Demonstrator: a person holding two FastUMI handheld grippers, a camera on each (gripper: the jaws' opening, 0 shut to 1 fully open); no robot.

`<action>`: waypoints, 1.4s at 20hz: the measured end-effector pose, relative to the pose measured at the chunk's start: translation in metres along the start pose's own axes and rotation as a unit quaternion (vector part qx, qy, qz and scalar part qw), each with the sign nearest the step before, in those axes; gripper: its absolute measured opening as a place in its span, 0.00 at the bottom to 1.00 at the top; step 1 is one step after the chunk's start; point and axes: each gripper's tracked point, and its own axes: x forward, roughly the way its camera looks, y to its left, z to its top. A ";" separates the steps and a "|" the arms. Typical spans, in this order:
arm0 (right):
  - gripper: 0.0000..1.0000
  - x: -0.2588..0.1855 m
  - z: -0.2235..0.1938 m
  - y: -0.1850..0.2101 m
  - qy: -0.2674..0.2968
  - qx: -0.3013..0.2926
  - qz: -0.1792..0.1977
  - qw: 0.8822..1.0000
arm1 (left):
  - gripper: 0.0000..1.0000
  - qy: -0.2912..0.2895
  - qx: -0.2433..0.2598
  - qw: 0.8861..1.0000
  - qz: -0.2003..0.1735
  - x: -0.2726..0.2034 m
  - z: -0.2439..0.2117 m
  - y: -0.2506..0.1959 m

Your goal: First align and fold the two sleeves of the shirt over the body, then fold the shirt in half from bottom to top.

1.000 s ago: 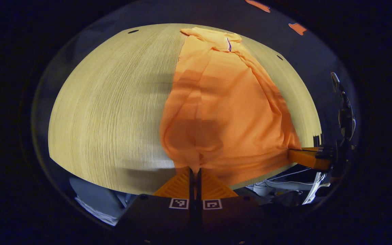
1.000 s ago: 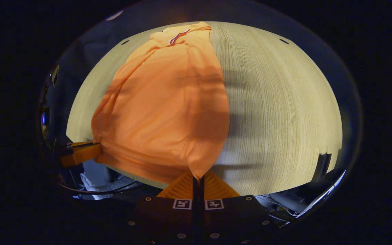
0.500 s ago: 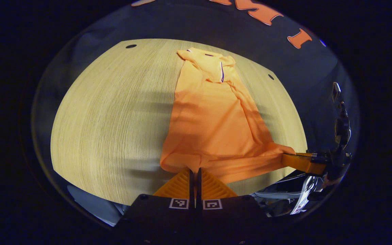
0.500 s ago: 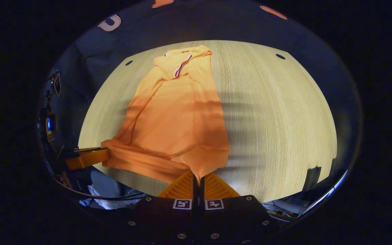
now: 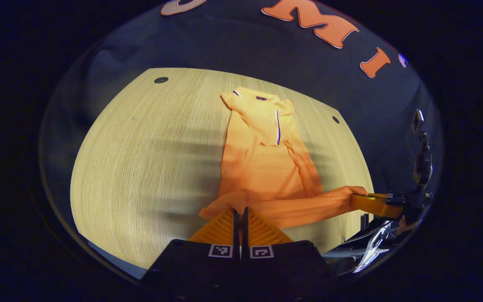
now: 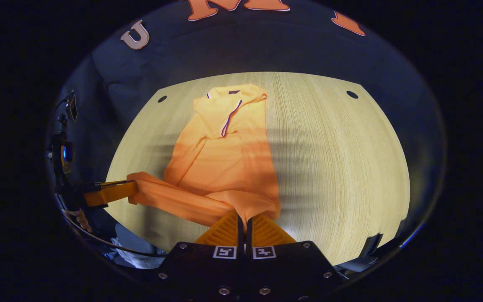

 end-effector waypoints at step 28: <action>0.02 0.189 0.255 -0.073 -0.079 0.015 -0.020 0.997 | 0.01 -0.065 -0.038 0.997 0.033 0.209 0.257 0.013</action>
